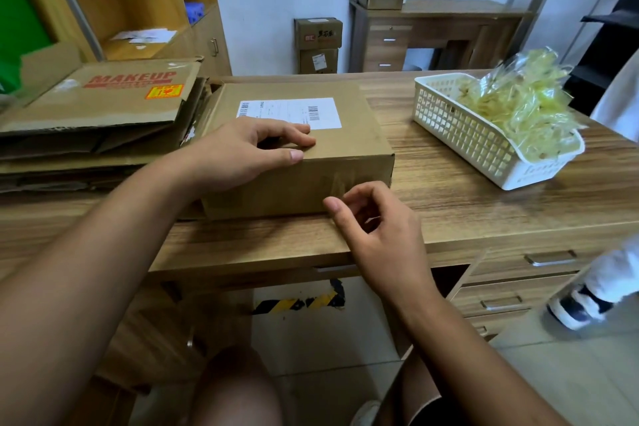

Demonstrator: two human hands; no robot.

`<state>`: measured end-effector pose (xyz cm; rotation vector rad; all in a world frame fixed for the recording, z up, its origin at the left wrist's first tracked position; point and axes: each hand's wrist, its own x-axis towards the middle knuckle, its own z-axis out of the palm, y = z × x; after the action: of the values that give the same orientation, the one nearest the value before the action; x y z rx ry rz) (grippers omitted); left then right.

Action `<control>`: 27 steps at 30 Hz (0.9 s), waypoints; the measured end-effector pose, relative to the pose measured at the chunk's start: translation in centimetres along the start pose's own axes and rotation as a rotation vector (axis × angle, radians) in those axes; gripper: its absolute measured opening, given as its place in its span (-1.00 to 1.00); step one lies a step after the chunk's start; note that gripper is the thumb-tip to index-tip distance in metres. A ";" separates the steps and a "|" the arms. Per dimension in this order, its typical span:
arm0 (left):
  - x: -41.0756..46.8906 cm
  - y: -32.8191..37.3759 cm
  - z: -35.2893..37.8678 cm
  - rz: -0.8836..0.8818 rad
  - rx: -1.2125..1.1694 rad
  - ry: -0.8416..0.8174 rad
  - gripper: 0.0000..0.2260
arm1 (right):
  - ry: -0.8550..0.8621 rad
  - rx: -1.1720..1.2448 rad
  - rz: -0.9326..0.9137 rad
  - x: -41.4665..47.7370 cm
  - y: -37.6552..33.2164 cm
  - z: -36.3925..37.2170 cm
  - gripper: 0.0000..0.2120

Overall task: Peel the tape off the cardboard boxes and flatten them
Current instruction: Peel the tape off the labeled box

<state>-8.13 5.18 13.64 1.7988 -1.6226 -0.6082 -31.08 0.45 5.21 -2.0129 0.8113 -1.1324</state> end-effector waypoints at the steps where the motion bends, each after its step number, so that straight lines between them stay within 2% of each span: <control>1: 0.0 0.0 0.0 -0.001 0.001 0.002 -0.78 | -0.001 -0.022 -0.004 0.0 0.0 0.1 -0.67; 6: 0.0 0.0 0.0 -0.001 -0.009 0.007 -0.78 | 0.043 -0.087 -0.012 0.6 0.5 0.0 -0.91; 12: 0.0 -0.2 -0.1 0.000 0.000 0.008 -0.78 | 0.107 0.040 0.054 1.2 2.5 -3.1 -0.78; 15: 0.1 -0.3 -0.1 0.001 0.003 0.002 -0.78 | 0.098 0.074 0.070 1.8 3.7 -5.1 -0.79; 22: 0.0 -0.3 -0.3 0.005 0.023 -0.009 -0.77 | 0.057 -0.083 0.025 2.4 4.5 -6.6 -0.79; 27: 0.1 -0.3 -0.2 0.004 0.039 -0.011 -0.76 | 0.102 -0.117 0.107 2.7 5.3 -9.5 -0.83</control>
<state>-7.73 5.15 13.59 1.8226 -1.6561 -0.5888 -39.32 -7.12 5.99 -1.9929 1.0462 -1.1576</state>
